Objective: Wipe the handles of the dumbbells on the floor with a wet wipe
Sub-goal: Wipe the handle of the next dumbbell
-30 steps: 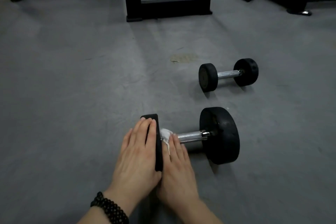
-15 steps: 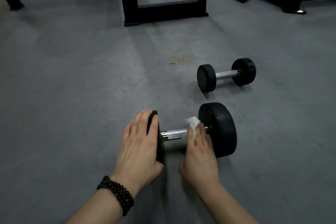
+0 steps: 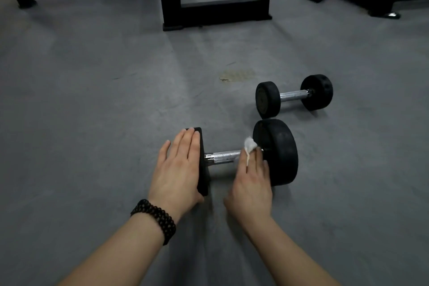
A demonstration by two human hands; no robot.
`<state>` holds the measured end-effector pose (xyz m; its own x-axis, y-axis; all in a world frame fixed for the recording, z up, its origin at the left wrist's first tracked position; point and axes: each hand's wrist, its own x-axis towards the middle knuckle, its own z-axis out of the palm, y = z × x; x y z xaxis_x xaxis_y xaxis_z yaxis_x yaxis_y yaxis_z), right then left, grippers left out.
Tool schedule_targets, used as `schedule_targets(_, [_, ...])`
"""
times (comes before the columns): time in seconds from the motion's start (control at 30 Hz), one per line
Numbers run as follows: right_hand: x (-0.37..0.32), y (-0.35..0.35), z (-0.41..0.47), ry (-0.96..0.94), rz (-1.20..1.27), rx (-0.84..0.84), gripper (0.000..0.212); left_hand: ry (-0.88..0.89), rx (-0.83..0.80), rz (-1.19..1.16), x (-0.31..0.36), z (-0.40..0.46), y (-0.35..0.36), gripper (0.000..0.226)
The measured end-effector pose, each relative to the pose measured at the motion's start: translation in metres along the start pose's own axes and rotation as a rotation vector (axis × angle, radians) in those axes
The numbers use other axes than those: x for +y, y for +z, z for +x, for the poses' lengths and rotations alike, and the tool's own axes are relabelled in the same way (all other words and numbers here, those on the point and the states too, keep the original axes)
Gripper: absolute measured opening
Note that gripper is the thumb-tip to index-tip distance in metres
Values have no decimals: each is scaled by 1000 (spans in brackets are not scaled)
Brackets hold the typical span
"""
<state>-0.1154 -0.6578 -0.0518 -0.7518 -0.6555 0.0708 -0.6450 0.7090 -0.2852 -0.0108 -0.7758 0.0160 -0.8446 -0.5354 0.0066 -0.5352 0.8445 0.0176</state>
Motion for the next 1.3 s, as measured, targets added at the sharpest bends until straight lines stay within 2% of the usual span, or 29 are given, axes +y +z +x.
schedule_targets(0.1, [-16, 5, -5, -203, 26, -105, 100, -11, 15, 4, 0, 4, 3, 141])
schedule_targets(0.17, [-11, 8, -5, -309, -51, -93, 99, -8, 15, 7, -2, 5, 2, 141])
schedule_targets(0.27, [9, 8, 1, -73, -7, 25, 100, 2, 20, 9, -3, 4, 3, 141])
schedule_targets(0.33, [1, 8, -1, -4, 50, 7, 103, -7, 22, 5, -2, 4, 5, 140])
schedule_targets(0.47, [-24, 20, -9, -307, -12, -78, 102, -2, 55, -12, -4, 4, 8, 130])
schedule_targets(0.5, [-18, 21, -6, -310, -33, -50, 100, 2, 51, -14, -4, 4, 7, 131])
schedule_targets(0.63, [3, 15, 1, 18, 17, 79, 98, 18, 15, -15, -6, 3, 3, 136])
schedule_targets(0.67, [1, 16, 1, 45, 30, 82, 98, 20, 12, -24, -6, 5, 2, 135])
schedule_targets(0.8, [-6, 17, 7, -90, 67, 31, 91, 18, -1, -48, -11, 16, -7, 138])
schedule_targets(0.9, [5, 10, 22, -145, 99, -55, 93, 34, 111, -48, -13, 10, -8, 125])
schedule_targets(0.97, [8, 6, 30, -172, 107, -37, 92, 25, 153, -56, -13, 4, -2, 118])
schedule_targets(1.13, [-18, 6, 42, -108, 49, -69, 104, 6, 35, 10, -15, 21, 8, 145])
schedule_targets(1.2, [-30, 13, 42, -220, 40, -103, 108, -14, 47, -24, -15, 31, 10, 141])
schedule_targets(1.27, [-31, 14, 40, -351, -2, -128, 102, -26, 48, -56, -15, 35, 10, 135])
schedule_targets(1.3, [-25, 13, 42, -350, -16, -109, 100, -24, 50, -57, -16, 37, 10, 136])
